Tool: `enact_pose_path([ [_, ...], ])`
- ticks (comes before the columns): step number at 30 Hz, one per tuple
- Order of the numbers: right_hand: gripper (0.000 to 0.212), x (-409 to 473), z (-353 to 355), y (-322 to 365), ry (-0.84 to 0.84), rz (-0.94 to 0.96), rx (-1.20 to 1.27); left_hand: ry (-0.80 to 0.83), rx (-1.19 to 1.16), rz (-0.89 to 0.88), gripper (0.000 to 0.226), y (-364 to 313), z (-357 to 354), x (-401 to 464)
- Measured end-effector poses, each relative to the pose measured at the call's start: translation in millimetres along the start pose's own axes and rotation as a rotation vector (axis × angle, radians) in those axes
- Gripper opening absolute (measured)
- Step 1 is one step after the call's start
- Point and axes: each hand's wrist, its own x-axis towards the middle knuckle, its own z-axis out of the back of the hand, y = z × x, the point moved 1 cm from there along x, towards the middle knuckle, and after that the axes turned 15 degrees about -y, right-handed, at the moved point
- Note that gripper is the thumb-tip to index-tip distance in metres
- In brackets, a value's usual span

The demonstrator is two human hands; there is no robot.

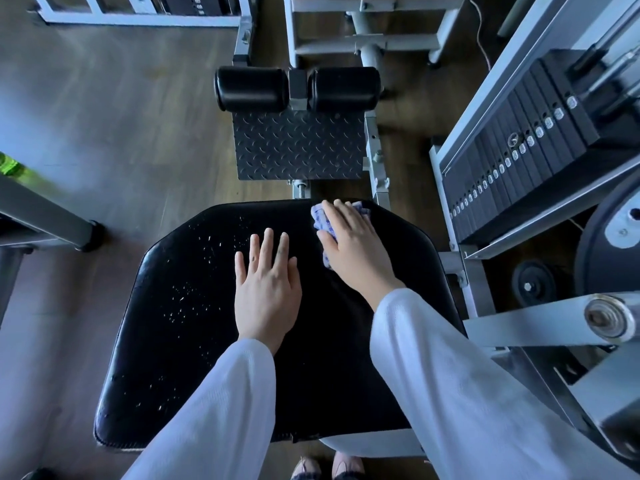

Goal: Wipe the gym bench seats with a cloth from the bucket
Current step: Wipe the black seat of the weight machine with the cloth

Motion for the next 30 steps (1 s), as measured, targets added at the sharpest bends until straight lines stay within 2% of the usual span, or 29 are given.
enact_pose_path([
  [3,0.055,-4.2,15.0,-28.3,-0.151,-0.137,-0.108,0.003,0.004,-0.001,0.047,0.1,-0.5,-0.3],
  [5,0.049,-7.2,25.7,-42.3,-0.177,-0.304,-0.161,0.000,0.008,-0.004,0.048,0.5,-0.8,-0.4],
  [7,0.049,-15.4,30.2,-42.3,-0.185,-0.366,-0.178,0.002,0.011,-0.004,0.048,0.5,-0.7,-0.6],
  [10,0.051,-41.1,30.8,-19.9,-0.190,-0.260,-0.114,0.009,0.013,-0.003,0.049,-0.5,-1.1,-1.1],
  [14,0.056,-78.9,38.5,-7.1,-0.106,-0.105,-0.066,0.013,0.001,-0.012,0.047,-1.7,-0.1,-2.3],
  [17,0.056,-76.1,50.0,-28.0,-0.152,-0.200,-0.089,0.043,-0.013,-0.022,0.047,-1.3,3.5,-6.6],
  [20,0.050,-70.7,53.4,-33.6,-0.118,-0.326,-0.120,0.060,-0.033,-0.028,0.047,-4.0,8.6,-16.8],
  [27,0.054,-118.2,52.1,12.7,-0.090,-0.089,-0.058,0.112,-0.016,-0.042,0.051,-15.2,14.7,-43.8],
  [30,0.054,-121.2,59.1,-3.8,-0.162,-0.170,-0.079,0.127,-0.024,-0.041,0.052,-15.1,15.3,-46.9],
])
